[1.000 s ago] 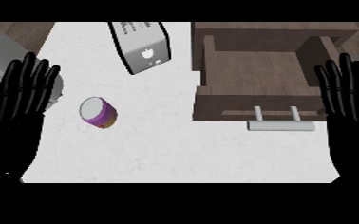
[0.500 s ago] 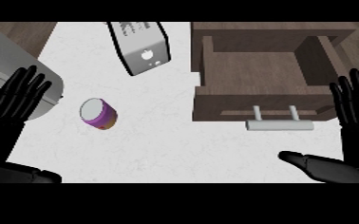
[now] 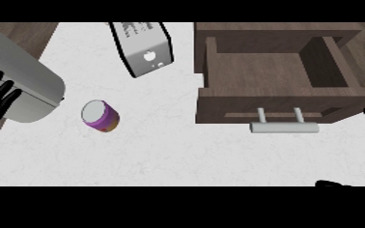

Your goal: Pick up the can, place it into the drawer and close the drawer

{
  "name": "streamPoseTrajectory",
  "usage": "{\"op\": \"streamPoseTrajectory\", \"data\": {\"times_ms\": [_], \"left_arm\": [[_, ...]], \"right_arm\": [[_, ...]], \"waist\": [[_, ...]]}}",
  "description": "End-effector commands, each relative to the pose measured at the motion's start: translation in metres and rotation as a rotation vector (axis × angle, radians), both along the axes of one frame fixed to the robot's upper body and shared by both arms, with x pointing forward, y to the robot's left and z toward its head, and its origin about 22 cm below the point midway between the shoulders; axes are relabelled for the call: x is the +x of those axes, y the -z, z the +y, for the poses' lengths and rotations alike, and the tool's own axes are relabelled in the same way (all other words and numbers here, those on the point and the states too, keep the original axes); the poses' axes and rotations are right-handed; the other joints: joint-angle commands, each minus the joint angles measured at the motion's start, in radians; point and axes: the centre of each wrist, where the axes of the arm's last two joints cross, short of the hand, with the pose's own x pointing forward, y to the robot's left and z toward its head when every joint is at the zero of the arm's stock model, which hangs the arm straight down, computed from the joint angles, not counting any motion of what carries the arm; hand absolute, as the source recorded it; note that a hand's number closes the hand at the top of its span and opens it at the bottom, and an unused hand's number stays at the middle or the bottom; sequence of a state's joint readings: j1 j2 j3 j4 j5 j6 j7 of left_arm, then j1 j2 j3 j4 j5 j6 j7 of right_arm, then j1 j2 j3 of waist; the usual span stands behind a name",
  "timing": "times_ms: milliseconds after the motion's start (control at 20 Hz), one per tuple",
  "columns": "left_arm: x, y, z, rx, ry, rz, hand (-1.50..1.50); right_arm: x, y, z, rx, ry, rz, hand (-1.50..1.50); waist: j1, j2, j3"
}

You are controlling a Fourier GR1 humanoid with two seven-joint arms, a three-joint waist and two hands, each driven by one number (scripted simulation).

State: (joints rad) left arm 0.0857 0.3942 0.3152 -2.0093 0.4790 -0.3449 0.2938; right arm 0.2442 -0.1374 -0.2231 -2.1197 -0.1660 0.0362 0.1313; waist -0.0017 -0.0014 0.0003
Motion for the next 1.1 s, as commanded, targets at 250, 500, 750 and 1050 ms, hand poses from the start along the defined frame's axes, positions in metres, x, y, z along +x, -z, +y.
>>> {"op": "streamPoseTrajectory", "data": {"times_ms": [250,500,750,1050], "left_arm": [[-0.009,-0.017,0.002,-0.102,-0.024,0.071,-1.50],[-0.014,0.004,0.019,-0.216,-0.010,0.106,-1.50],[0.018,0.005,0.013,-0.265,0.002,0.159,-1.50],[0.038,0.010,0.003,-0.278,-0.021,0.198,-1.50]], "right_arm": [[-0.023,0.007,-0.032,0.016,-0.004,0.003,-1.50],[-0.037,0.006,-0.024,0.022,0.002,0.022,-1.50],[-0.050,0.013,-0.033,0.015,-0.016,-0.008,-1.50],[-0.056,0.015,-0.047,0.003,-0.024,-0.003,-1.50]], "waist": [[-0.001,0.000,0.000],[0.001,0.000,0.000],[-0.006,0.001,0.000],[-0.006,0.001,0.000]]}}
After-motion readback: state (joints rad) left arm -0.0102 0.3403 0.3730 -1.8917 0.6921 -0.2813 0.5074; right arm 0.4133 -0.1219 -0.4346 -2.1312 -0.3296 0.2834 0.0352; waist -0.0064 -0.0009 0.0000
